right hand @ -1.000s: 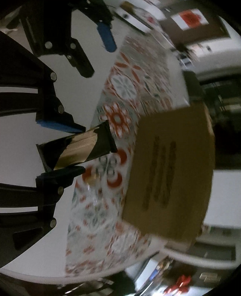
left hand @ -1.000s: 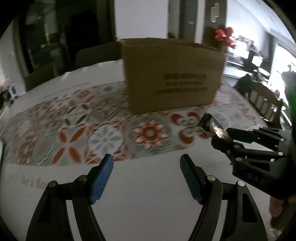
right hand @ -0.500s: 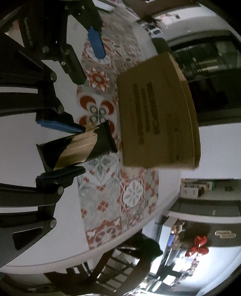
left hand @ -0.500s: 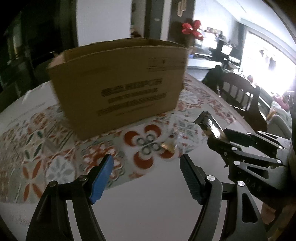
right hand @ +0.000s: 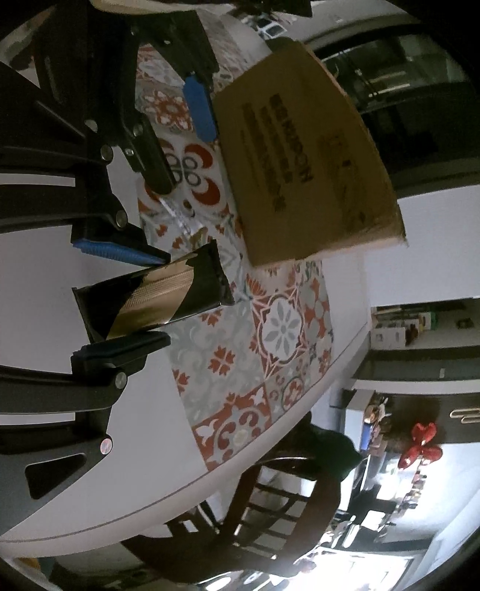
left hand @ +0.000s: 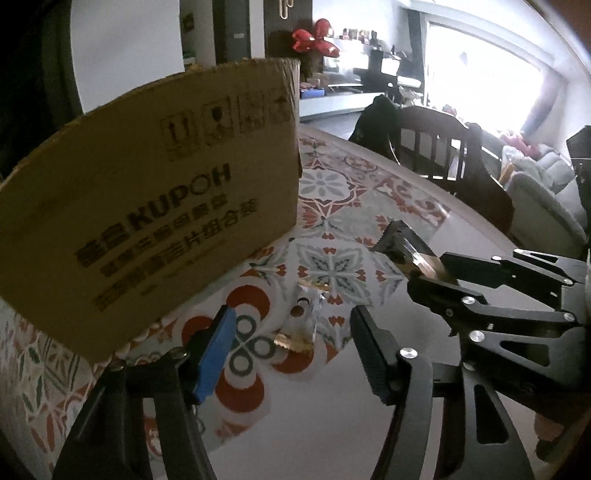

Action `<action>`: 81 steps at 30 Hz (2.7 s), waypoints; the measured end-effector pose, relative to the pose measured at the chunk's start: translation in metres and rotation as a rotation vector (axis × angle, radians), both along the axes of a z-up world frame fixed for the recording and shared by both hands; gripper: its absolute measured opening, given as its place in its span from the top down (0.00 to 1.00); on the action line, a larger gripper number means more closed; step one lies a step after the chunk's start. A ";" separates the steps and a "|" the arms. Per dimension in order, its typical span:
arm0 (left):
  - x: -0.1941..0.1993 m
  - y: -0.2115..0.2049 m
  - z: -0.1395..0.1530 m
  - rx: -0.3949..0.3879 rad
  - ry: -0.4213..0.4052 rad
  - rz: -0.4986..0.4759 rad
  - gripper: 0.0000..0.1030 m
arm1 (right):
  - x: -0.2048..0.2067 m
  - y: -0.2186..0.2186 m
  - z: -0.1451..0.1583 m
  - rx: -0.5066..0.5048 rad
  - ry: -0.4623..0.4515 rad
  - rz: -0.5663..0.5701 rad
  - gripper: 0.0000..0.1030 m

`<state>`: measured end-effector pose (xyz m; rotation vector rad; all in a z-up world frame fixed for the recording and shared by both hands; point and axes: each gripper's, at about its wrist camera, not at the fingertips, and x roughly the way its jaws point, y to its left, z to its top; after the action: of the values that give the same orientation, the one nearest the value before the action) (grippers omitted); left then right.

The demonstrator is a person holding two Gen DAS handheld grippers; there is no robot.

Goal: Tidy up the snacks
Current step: 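Grasp the small white-and-gold wrapped bar with the left tool, then lift and carry both held items over the cardboard box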

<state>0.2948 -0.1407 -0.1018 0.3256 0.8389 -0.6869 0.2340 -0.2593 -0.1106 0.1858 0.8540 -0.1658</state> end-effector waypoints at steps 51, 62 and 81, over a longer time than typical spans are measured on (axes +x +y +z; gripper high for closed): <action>-0.016 0.028 0.034 -0.116 -0.022 0.173 0.82 | 0.004 0.015 0.012 0.017 -0.047 0.045 0.64; -0.035 0.055 0.078 -0.169 -0.124 0.243 0.82 | -0.009 0.030 0.052 0.029 -0.137 0.100 0.64; -0.028 0.080 0.140 -0.184 -0.280 0.324 0.82 | 0.019 0.040 0.113 0.011 -0.282 0.203 0.64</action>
<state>0.2668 -0.0606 0.0386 0.1115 0.5396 -0.3993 0.2531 -0.2197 0.0026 0.1278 0.5881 0.0544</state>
